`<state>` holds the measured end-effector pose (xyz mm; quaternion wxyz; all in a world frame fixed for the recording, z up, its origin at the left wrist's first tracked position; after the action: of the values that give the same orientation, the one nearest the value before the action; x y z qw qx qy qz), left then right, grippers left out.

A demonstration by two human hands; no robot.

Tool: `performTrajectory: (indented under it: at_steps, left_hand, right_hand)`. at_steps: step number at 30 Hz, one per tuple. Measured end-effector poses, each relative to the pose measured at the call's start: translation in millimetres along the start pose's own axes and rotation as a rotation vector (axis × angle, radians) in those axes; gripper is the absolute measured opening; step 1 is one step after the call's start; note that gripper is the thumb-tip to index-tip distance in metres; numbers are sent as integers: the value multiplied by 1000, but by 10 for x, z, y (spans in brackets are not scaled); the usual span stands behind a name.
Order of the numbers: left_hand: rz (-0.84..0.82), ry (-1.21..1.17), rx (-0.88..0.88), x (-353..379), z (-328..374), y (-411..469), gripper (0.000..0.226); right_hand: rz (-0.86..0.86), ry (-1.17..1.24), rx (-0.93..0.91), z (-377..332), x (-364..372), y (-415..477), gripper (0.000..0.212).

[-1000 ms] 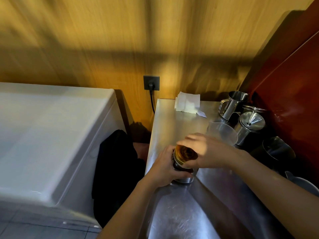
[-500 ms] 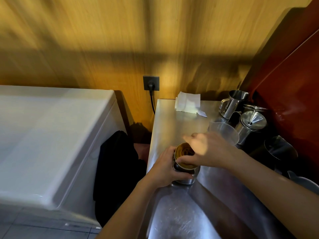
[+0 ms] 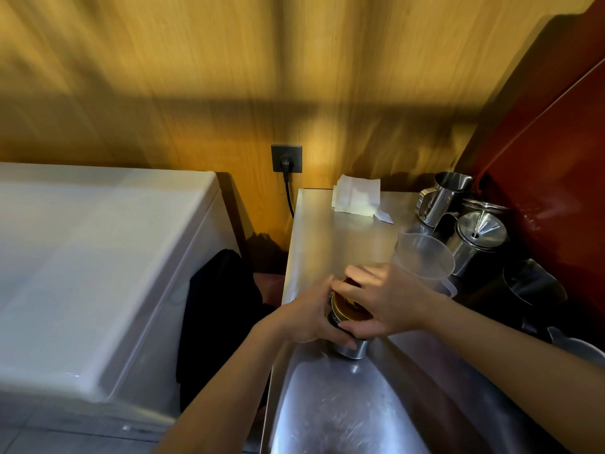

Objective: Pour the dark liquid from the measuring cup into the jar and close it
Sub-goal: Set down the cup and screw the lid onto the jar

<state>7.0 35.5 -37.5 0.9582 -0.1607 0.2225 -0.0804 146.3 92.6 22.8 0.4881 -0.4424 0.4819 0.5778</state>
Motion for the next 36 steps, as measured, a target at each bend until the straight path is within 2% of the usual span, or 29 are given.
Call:
performTrajectory:
  at_steps: [3, 7, 12, 21, 25, 29, 31, 33, 35, 36]
  left_hand:
    - [140, 60, 20, 63, -59, -24, 77]
    - [326, 188, 14, 176, -102, -95, 61]
    - [531, 182, 36, 327, -162, -165, 60]
    - [673, 182, 73, 453, -155, -235, 60]
    - [668, 135, 2, 491, -137, -234, 64]
    - [530, 71, -50, 431, -109, -220, 67]
    - [388, 59, -75, 317, -65, -213, 70]
    - [207, 116, -98, 175, -32, -199, 83]
    - [64, 268, -176, 23, 22, -261, 96]
    - [11, 306, -201, -51, 69, -305, 95]
  right_hand:
    - [29, -1, 70, -28, 16, 36, 57]
    - [20, -6, 155, -63, 39, 62, 57]
    - [3, 18, 205, -89, 68, 77, 57]
    - [-6, 47, 269, -138, 38, 80, 49]
    - [26, 55, 290, -132, 55, 64, 48]
    - [89, 155, 378, -182, 106, 3, 56]
    - [45, 195, 393, -159, 98, -6, 62]
    - [15, 195, 396, -138, 64, 1, 72]
    - [74, 259, 437, -115, -2, 10, 74]
    - [112, 310, 469, -93, -45, 16, 69]
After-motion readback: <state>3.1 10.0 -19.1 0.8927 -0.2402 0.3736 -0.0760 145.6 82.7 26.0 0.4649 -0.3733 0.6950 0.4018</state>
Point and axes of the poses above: each hand's wrist, its own y-axis towards the middle knuckle, its own x-axis out of the palm, z = x × y, the point moved 2 cm from there along y, towards the middle knuckle, and after that the axes turned 11 degrees about -x, right-handed, at the moved point
